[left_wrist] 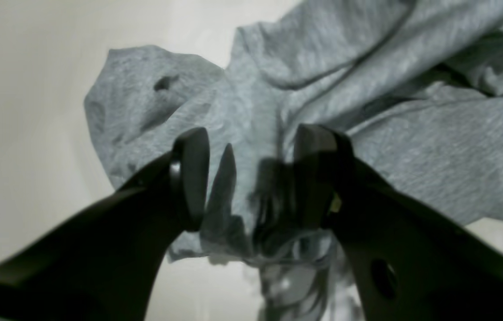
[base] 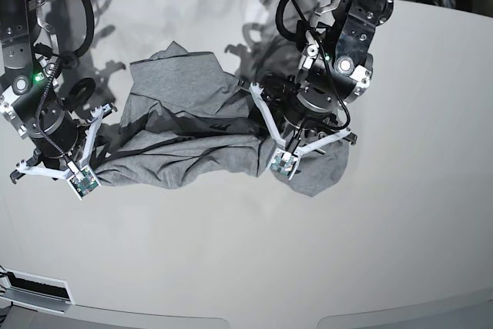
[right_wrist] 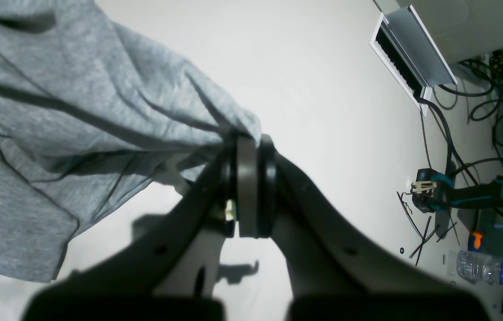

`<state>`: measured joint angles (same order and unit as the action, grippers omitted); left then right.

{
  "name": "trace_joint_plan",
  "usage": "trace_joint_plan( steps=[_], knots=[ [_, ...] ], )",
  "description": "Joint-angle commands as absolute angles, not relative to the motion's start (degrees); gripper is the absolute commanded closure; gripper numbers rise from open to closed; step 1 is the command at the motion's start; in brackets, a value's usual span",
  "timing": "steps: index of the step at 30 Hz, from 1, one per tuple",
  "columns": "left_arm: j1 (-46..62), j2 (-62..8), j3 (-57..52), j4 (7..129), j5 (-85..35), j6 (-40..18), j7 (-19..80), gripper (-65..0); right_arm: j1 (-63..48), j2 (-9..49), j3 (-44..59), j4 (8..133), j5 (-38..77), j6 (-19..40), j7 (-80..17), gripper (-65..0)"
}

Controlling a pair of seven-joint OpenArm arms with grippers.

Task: Layout the t-shirt on the table in an organized manner, then fold the t-shirt properly
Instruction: 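Grasp a shirt edge with the left gripper and pull it outward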

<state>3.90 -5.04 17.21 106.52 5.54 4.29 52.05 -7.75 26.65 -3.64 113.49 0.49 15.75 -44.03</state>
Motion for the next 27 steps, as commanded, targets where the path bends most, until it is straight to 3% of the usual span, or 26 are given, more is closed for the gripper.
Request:
trace_joint_plan(
  steps=[1,11,12,13,15,23,27],
  knots=[
    [3.70,-4.78,17.06,107.46,6.24,4.84,50.76,-31.6,-6.98,27.51,-3.20,114.26,-0.01,15.40,-43.16,0.0],
    [8.14,-4.78,17.06,107.46,7.31,8.97,47.35,-30.8,-6.96,27.49,-3.20,114.26,-0.01,15.40,-43.31,0.0],
    [8.51,-4.78,17.06,107.46,7.53,10.00,46.94,-27.6,-6.96,27.49,-3.20,114.26,0.01,15.40,-43.33,0.0],
    [8.75,-4.78,17.06,107.46,8.29,11.68,46.78,-20.2,-6.96,27.49,-3.20,114.26,-0.01,15.40,-43.33,0.0],
    [8.86,-4.78,17.06,107.46,11.18,14.52,46.83,0.0,-6.96,27.49,-3.20,114.26,-0.01,15.40,-43.31,0.0],
    [8.84,-4.93,17.06,109.08,22.15,14.90,47.00,0.0,-6.96,27.49,-3.20,114.26,0.01,15.40,-43.29,0.0],
    [8.84,-6.20,17.06,112.42,21.82,14.90,46.87,0.0,-6.96,27.49,-3.20,114.26,0.01,15.40,-43.20,0.0]
  ],
)
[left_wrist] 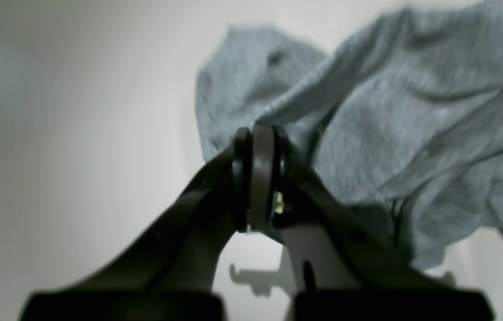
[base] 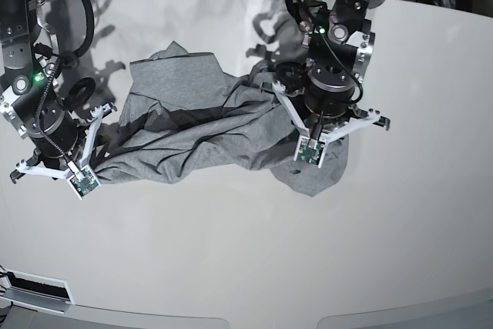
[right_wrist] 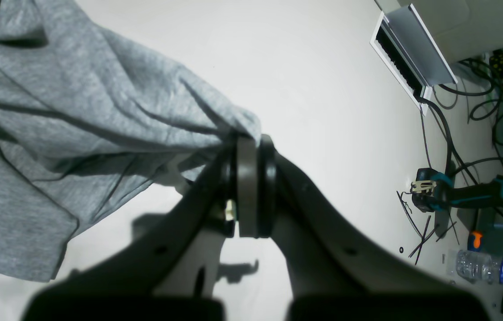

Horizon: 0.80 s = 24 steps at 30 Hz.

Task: Layout the t-shirt on the table in an organized manner, then fold the t-shirt properly
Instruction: 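Grasp a shirt edge with the left gripper and pull it outward, then lift the shirt high with both grippers and swing it flat onto the table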

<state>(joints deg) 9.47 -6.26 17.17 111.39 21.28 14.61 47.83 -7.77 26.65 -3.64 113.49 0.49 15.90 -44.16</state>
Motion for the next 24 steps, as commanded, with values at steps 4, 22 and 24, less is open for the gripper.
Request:
trace_joint_plan(
  steps=[4,22,24],
  knots=[
    [8.86,-6.87,17.06,112.62,20.95,14.87,46.72,0.0,-6.94,27.49,-3.20,114.26,0.01,15.40,-43.09,0.0],
    [8.36,-15.97,17.08,116.84,19.20,9.63,46.72,0.0,-6.96,28.03,-3.20,114.26,-0.21,15.68,-43.13,0.0],
    [8.32,-19.79,17.08,119.20,19.18,9.63,46.63,0.0,-6.94,28.51,-3.20,114.26,-0.21,15.68,-43.13,0.0]
  ],
)
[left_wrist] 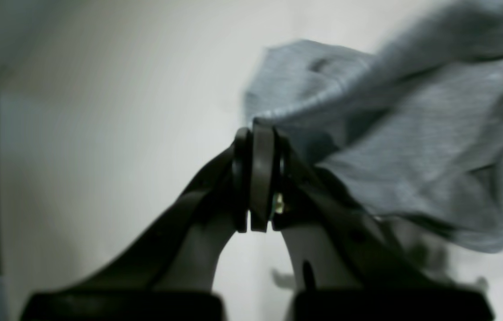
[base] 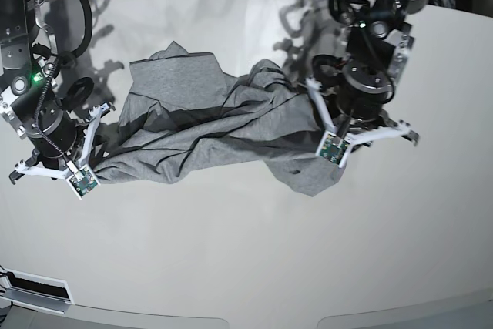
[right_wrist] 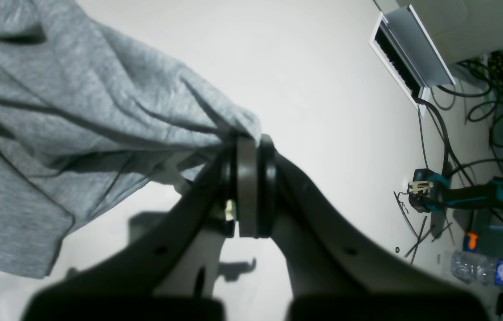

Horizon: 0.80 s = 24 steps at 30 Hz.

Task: Layout the t-shirt on the table in an organized manner, then fold the t-shirt properly
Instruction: 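Lift the shirt high with both grippers and swing it flat onto the table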

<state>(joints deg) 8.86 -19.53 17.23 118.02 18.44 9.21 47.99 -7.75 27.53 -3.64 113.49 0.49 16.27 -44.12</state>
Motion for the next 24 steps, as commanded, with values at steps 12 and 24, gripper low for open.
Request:
trace_joint_plan(
  steps=[12,24],
  knots=[
    [-3.79,-43.86,17.08,121.71,9.78,9.63,43.42,0.0,-4.10,33.56,-3.20,114.26,-2.55,14.41,-43.13,0.0],
    [-29.58,-56.69,17.08,118.02,-11.84,3.73,36.32,0.0,5.39,39.33,-3.22,114.26,-1.23,14.98,-43.09,0.0]
  ],
)
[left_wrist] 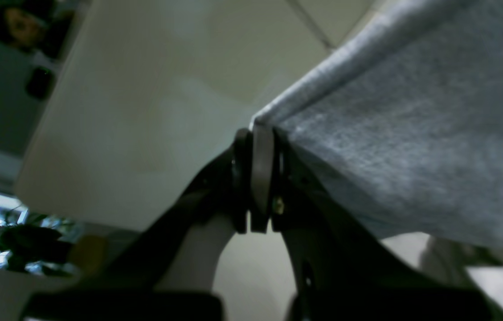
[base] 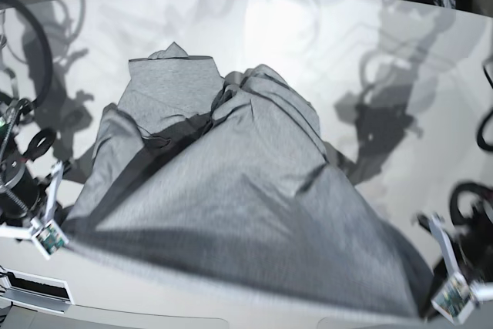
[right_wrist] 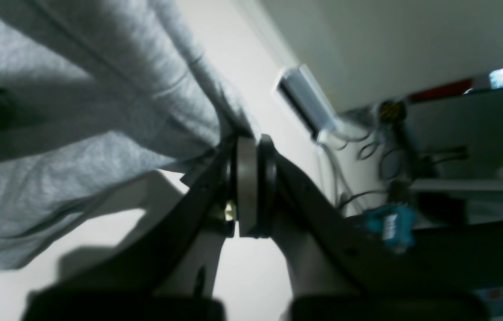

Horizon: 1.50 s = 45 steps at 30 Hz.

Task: Layout the t-shirt on the table in an organized manner, then fold the t-shirt properly
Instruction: 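Lift the shirt high with both grippers and swing it flat onto the table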

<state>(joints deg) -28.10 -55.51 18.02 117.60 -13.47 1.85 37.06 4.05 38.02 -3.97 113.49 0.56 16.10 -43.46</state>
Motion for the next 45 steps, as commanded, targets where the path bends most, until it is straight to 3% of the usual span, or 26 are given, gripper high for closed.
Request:
trace_joint_plan(
  steps=[1,6,13,17,22,30,33,40,45],
  knots=[
    [-32.14,-56.97,17.08,116.77,-13.69,2.94,35.77,0.0,6.46,40.38,-3.22,114.26,-1.23,14.72,-43.09,0.0],
    [-45.87,-57.30,17.12,107.22,-23.92,-0.78,35.81,0.0,11.64,46.68,-3.22,114.24,-1.23,14.11,-43.05,0.0],
    [-65.84,-57.12,19.14,92.55,-37.21,-6.50,36.25,0.0,20.97,56.97,-3.22,113.51,-0.99,6.96,-43.09,0.0],
    [-75.00,-55.90,23.55,88.20,-39.42,-8.64,36.29,0.0,28.64,60.60,-3.22,110.45,5.10,4.23,-43.33,0.0],
    [-75.00,-54.11,29.50,87.09,-43.51,-14.50,40.42,0.0,35.48,62.30,-3.22,107.50,15.53,7.55,-46.19,0.0],
    [-75.00,-54.13,32.29,86.98,-59.99,-29.69,52.18,0.0,33.04,62.87,-3.22,107.28,42.48,31.94,-61.41,0.0],
    [-72.97,-54.13,32.29,86.98,-67.51,-33.41,56.84,0.0,29.17,62.85,-3.27,107.26,53.47,37.41,-67.16,0.0],
    [-55.48,-54.13,32.29,86.98,-81.97,-39.79,65.47,0.0,20.08,62.85,-3.27,107.26,69.21,38.92,-77.67,0.0],
    [-44.86,-53.95,32.29,87.00,-85.00,-40.00,69.76,0.0,13.67,62.54,-3.27,107.26,81.38,39.70,-80.00,0.0]
  ],
)
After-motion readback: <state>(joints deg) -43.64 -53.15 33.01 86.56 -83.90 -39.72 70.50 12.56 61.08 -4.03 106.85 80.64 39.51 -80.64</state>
